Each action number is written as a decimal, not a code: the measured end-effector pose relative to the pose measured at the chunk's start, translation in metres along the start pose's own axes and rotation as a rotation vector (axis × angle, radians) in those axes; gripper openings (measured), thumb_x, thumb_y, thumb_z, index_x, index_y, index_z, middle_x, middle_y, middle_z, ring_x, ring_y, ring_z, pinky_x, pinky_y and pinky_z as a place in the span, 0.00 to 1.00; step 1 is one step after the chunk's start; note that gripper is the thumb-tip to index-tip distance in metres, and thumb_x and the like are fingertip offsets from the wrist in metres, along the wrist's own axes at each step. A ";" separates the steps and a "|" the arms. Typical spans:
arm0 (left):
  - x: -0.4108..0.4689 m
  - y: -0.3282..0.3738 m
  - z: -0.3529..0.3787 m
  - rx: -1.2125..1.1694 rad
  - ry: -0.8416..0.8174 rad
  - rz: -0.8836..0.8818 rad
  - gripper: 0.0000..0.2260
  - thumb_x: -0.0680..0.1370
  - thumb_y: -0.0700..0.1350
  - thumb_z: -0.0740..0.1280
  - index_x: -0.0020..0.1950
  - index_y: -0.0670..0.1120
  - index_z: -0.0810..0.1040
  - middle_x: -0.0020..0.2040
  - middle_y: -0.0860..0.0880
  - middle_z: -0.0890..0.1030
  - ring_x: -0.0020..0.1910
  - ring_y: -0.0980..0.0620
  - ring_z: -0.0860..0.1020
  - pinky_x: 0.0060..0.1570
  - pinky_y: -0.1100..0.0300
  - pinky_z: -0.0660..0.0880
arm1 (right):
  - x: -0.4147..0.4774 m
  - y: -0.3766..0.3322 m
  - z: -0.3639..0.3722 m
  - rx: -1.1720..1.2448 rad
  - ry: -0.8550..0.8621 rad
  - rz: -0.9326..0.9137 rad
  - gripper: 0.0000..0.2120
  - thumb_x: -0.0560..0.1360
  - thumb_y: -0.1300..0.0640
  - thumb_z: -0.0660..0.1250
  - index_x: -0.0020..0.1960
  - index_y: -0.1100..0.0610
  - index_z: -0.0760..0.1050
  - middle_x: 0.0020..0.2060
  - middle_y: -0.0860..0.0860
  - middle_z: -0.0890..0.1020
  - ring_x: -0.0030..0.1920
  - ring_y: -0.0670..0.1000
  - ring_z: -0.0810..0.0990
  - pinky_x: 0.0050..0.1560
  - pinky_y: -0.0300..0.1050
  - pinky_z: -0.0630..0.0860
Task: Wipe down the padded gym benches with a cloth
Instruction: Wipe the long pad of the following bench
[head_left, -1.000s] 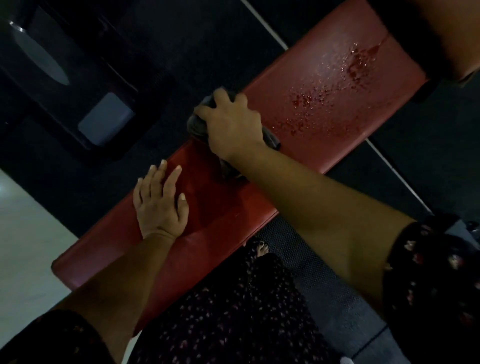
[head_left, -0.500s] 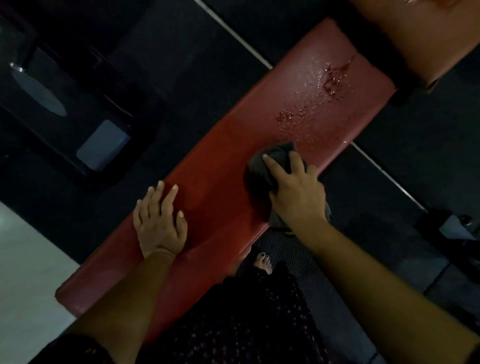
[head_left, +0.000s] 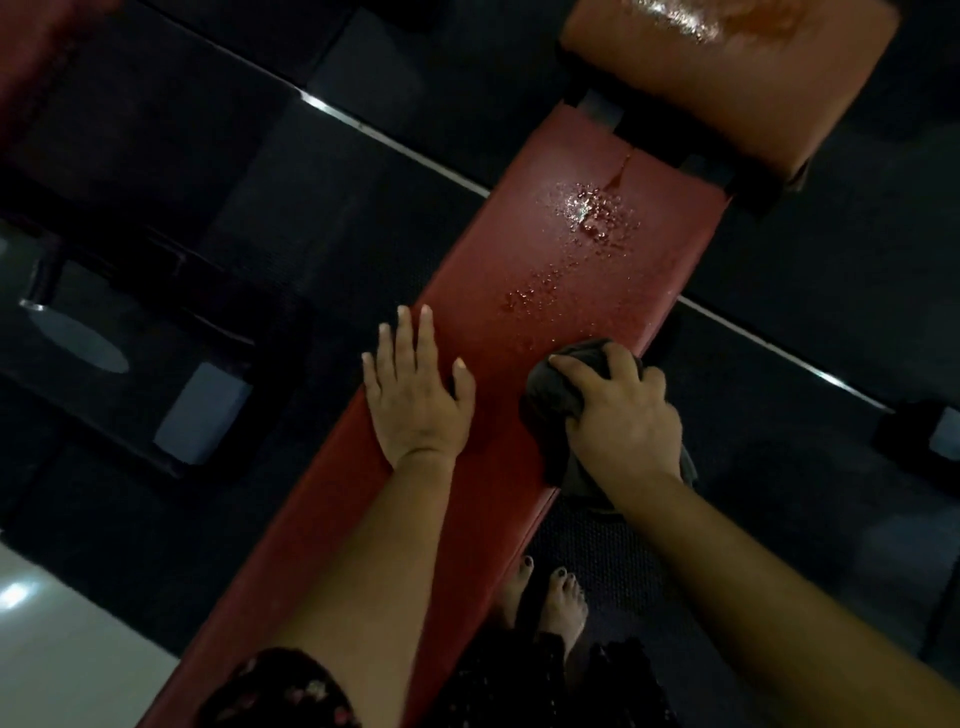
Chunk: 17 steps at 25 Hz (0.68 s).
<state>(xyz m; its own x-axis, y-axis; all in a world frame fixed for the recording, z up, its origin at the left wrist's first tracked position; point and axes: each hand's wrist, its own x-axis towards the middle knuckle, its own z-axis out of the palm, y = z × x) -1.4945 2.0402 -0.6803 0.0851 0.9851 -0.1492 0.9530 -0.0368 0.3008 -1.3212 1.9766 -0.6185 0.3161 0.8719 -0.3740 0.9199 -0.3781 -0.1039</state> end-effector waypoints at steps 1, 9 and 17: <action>0.004 0.000 0.007 0.020 0.005 -0.020 0.30 0.80 0.57 0.48 0.80 0.48 0.54 0.80 0.46 0.56 0.79 0.47 0.53 0.78 0.48 0.48 | 0.004 -0.001 -0.005 0.041 0.024 0.001 0.29 0.77 0.51 0.64 0.75 0.38 0.59 0.72 0.52 0.61 0.63 0.61 0.67 0.50 0.56 0.77; 0.002 -0.006 0.014 0.069 -0.018 -0.042 0.36 0.78 0.58 0.46 0.80 0.40 0.46 0.80 0.41 0.47 0.79 0.47 0.50 0.78 0.53 0.47 | 0.075 -0.083 -0.026 -0.034 0.179 -0.531 0.27 0.77 0.53 0.65 0.74 0.45 0.62 0.75 0.58 0.59 0.65 0.65 0.66 0.56 0.58 0.74; 0.002 -0.007 0.015 0.121 0.003 -0.042 0.35 0.77 0.57 0.48 0.79 0.38 0.51 0.80 0.41 0.53 0.79 0.46 0.51 0.77 0.51 0.49 | 0.069 -0.066 -0.013 -0.204 0.167 -0.572 0.27 0.78 0.49 0.61 0.76 0.44 0.59 0.76 0.58 0.59 0.61 0.65 0.69 0.49 0.57 0.73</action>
<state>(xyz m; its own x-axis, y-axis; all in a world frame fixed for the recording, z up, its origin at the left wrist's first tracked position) -1.4967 2.0402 -0.6965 0.0436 0.9867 -0.1566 0.9838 -0.0151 0.1786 -1.3569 2.0659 -0.6256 -0.2227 0.9615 -0.1607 0.9746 0.2156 -0.0607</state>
